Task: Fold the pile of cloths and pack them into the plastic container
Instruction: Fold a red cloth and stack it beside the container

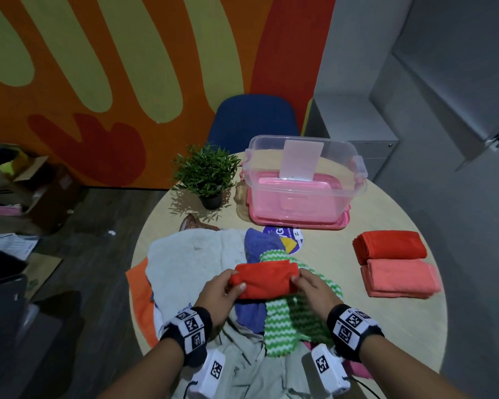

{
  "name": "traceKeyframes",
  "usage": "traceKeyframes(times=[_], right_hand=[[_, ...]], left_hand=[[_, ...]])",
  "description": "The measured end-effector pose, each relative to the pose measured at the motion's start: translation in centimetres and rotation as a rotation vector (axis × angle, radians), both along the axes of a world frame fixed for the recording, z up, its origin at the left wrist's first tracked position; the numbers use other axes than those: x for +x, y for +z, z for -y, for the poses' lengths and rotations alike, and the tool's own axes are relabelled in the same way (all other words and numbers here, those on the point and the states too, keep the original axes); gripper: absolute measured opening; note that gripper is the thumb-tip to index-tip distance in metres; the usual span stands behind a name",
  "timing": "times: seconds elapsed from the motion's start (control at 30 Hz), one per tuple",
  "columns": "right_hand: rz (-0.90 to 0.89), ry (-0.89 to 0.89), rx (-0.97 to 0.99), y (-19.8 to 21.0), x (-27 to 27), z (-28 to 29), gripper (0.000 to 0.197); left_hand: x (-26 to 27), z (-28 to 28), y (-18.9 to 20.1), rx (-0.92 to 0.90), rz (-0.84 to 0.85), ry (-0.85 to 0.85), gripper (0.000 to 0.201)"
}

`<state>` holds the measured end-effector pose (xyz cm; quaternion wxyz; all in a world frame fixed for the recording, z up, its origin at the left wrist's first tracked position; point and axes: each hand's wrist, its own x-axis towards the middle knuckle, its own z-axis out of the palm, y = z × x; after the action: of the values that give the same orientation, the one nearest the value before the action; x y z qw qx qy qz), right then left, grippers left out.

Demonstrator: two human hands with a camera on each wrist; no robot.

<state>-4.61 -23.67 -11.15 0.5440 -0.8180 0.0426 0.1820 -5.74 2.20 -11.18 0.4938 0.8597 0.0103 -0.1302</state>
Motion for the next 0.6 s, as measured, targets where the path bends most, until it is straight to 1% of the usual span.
traceKeyframes(times=[0.07,0.1,0.13,0.2,0.23,0.37,0.43,0.53,0.6], right_hand=[[-0.023,0.055,0.053,0.2,-0.2,0.2,0.039],[-0.023,0.086,0.033,0.4,-0.2,0.2,0.044],[-0.017,0.098,0.01,0.3,-0.1,0.2,0.042],[-0.015,0.066,-0.042,0.0,0.3,0.1,0.026],[-0.017,0.042,-0.068,-0.1,0.7,0.0,0.022],[-0.063,0.03,-0.181,-0.9,1.9,-0.6,0.036],[-0.067,0.024,-0.257,-1.2,2.3,-0.8,0.041],[-0.049,-0.006,-0.35,-1.2,2.6,-0.9,0.046],[-0.042,-0.03,-0.357,-1.3,2.7,-1.0,0.048]], left_hand=[[0.3,0.3,0.5,-0.012,-0.042,0.004,0.017],[0.4,0.5,0.7,-0.014,-0.067,0.007,0.017],[0.5,0.5,0.8,-0.012,-0.089,0.013,0.017],[0.8,0.6,1.0,0.004,-0.102,0.022,0.019],[1.0,0.6,1.0,0.015,-0.093,0.021,0.019],[2.1,0.6,0.3,0.118,-0.043,0.051,0.017],[2.6,0.7,0.0,0.164,-0.051,0.08,0.018],[3.4,1.0,-0.4,0.234,-0.095,0.078,0.029],[3.8,1.0,-0.6,0.332,-0.114,0.011,0.039]])
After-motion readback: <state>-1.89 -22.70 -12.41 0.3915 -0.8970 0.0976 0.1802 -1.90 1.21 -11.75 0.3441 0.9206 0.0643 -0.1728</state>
